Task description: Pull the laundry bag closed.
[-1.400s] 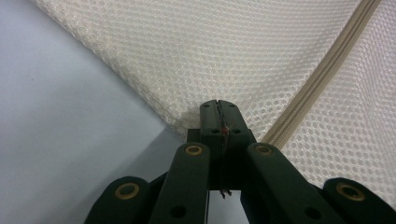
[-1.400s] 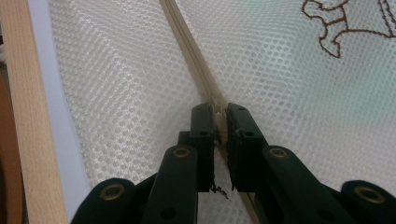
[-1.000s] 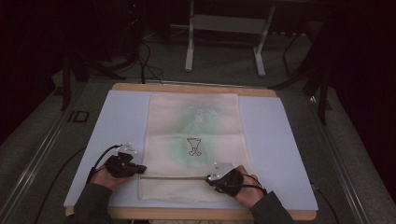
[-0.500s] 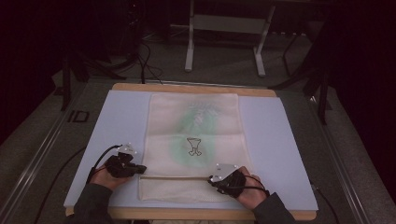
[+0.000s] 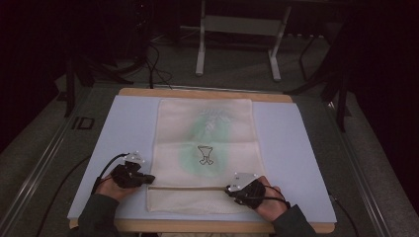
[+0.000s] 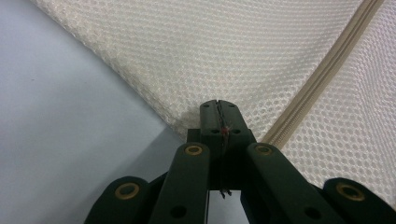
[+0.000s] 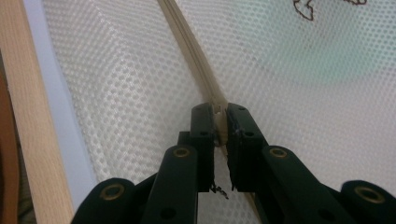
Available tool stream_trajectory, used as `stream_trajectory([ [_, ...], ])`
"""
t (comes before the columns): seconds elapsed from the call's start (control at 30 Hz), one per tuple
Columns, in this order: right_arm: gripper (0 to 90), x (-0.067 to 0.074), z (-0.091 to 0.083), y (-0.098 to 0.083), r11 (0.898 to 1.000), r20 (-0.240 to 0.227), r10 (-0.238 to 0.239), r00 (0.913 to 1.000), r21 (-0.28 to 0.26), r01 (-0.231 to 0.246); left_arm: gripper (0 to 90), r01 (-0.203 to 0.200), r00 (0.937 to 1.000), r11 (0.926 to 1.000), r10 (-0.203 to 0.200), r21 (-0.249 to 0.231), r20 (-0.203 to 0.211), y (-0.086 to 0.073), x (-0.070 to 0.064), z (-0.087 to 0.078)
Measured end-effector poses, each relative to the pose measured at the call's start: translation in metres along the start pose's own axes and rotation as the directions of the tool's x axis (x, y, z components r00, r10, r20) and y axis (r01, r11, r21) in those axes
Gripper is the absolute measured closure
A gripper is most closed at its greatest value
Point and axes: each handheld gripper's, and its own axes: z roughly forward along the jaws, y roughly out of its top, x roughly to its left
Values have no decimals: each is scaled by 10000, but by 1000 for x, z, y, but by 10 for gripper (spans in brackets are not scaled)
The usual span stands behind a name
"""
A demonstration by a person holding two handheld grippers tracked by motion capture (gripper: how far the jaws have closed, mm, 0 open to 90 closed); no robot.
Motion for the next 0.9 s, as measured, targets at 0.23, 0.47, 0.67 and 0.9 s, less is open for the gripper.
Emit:
stream_trajectory([
  [0.23,823,-4,-3,-7,9999,55,134,9999,-1,-134,900,-4,10000,10000,4,2,4,0,0,0],
  [0.47,822,-6,-7,-12,9994,53,332,9994,-76,-331,900,8,10000,10000,-8,0,15,0,0,0],
  [0.67,822,-5,-6,-13,9994,50,354,9994,-31,-354,900,9,10000,10000,-9,-2,10,0,0,0],
  [0.9,822,-6,-5,-14,9994,26,349,9994,5,-349,900,11,10000,10000,-11,0,15,0,0,0],
])
